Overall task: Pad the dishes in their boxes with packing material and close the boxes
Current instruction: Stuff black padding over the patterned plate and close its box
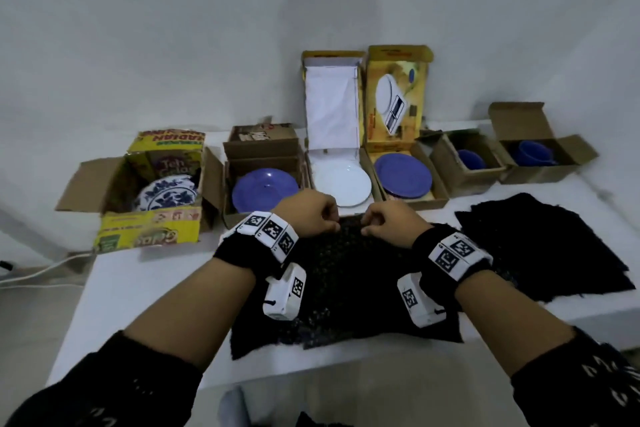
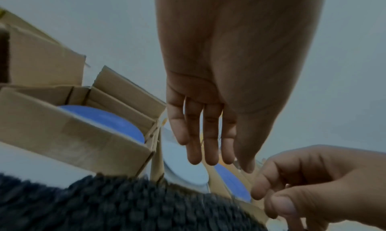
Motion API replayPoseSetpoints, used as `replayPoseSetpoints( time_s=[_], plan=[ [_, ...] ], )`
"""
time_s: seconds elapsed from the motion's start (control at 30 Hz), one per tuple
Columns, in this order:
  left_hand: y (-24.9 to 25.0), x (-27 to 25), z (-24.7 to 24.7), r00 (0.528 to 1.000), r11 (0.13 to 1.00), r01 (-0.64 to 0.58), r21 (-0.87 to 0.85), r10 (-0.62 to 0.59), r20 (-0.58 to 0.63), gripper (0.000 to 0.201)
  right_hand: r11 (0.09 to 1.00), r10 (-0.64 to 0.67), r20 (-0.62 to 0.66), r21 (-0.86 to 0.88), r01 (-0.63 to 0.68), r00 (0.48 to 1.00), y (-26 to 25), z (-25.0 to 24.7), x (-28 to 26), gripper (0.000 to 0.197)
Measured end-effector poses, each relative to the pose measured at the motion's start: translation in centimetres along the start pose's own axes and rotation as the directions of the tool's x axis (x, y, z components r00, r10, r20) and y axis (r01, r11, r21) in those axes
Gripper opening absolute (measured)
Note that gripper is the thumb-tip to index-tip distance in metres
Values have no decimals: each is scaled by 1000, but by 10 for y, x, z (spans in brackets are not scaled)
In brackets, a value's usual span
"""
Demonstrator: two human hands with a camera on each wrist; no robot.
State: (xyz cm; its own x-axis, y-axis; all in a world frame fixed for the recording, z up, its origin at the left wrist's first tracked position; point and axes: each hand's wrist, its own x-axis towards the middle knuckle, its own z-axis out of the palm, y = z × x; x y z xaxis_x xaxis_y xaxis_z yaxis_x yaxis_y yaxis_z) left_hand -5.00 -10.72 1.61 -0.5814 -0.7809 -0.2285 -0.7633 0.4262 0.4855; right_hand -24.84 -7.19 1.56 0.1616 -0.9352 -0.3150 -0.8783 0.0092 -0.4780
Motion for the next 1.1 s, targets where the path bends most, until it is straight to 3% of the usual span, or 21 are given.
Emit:
replayPoseSetpoints(
  time_s=[0.27,0.43,0.57,0.63,0.73,0.87,1.0,1.1],
  plan=[
    [24,-6,64,991,984,131,118,-134,19,38,997,55,39,-55,-53,998,40,49,-27,48],
    [21,-9,82,981,973,187,138,-191,15,55,998,62,-7,7,-62,998,47,66,-24,20],
    [22,-8,88,979,973,204,108,-202,-33,55,999,30,-71,44,-27,997,48,66,-28,10],
    [25,-6,86,979,981,189,42,-184,-88,51,998,-21,-147,52,29,989,46,59,-29,6],
    [34,-3,75,962,979,124,-161,-159,-222,29,986,-80,-255,125,114,964,40,43,-30,5],
    [44,2,55,923,894,73,-442,-229,-311,14,888,-40,-249,436,149,968,26,22,-30,14],
    [45,3,39,888,746,44,-665,-334,-315,23,736,-66,-224,647,199,972,13,12,-28,28],
    [39,-2,34,871,667,20,-745,-377,-315,26,653,-112,-253,710,263,961,2,7,-26,32]
  ],
)
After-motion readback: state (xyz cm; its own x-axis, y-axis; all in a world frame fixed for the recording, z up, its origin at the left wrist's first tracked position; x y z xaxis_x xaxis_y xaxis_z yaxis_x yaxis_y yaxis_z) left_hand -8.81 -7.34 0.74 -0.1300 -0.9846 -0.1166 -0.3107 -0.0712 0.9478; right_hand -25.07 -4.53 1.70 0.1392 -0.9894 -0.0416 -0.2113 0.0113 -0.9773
